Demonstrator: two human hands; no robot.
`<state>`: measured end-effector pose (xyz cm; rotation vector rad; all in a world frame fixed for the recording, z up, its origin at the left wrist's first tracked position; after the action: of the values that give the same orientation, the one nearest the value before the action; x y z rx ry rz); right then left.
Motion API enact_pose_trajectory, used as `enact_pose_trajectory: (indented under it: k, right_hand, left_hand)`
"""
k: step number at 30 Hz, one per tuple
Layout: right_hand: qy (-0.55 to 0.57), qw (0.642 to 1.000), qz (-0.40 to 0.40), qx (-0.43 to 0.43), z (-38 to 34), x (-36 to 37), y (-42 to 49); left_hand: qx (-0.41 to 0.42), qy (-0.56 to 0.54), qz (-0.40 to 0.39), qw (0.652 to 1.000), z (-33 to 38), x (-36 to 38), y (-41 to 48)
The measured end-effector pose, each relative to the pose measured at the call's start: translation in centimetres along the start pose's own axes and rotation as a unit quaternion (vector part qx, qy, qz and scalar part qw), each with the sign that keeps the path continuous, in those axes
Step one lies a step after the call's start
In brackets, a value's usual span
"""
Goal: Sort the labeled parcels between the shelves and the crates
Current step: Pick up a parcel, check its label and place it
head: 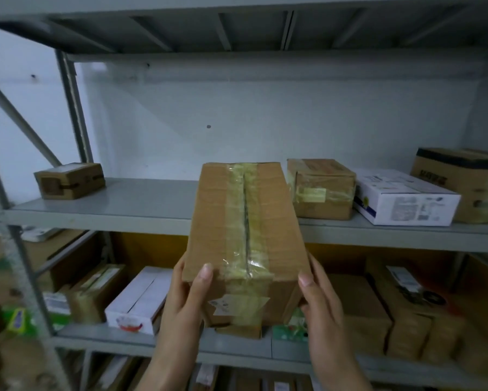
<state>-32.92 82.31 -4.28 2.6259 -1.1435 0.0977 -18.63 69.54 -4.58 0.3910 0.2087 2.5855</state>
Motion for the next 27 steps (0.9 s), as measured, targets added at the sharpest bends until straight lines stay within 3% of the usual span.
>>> enact_pose_trajectory:
  k: [14, 19, 21, 24, 27]
  right_hand:
    - [0.052, 0.996, -0.07, -0.028, 1.4, -1.1, -4.9]
    - [0.041, 0.988, -0.142, -0.042, 0.3, 0.7, -3.7]
    - [0.016, 0.99, -0.131, -0.055, -0.4, 1.0, -2.8]
    - [-0.047, 0.997, -0.037, -0.048, -0.5, 0.2, -1.0]
    - [-0.062, 0.997, 0.007, 0.05, 1.3, 0.2, -0.7]
  left_hand:
    - [-0.014, -0.017, 0.06, 0.998, -0.8, -2.2, -5.7]
    - [-0.064, -0.151, 0.07, 0.984, -2.0, -5.0, -4.2]
    - [-0.095, -0.194, 0.071, 0.974, -2.5, -6.3, -3.9]
    - [-0.124, -0.259, 0.072, 0.955, -3.0, -7.8, -3.4]
    - [-0.115, -0.301, 0.054, 0.945, -2.7, -8.6, -3.2]
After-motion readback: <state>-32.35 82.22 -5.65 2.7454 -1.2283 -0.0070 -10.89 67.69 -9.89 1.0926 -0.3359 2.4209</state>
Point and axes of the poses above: each hand's wrist, its own y-axis towards the middle knuckle, its own x-axis out of the palm, z = x × y, the point moved 5 cm from there along y, towards the middle knuckle
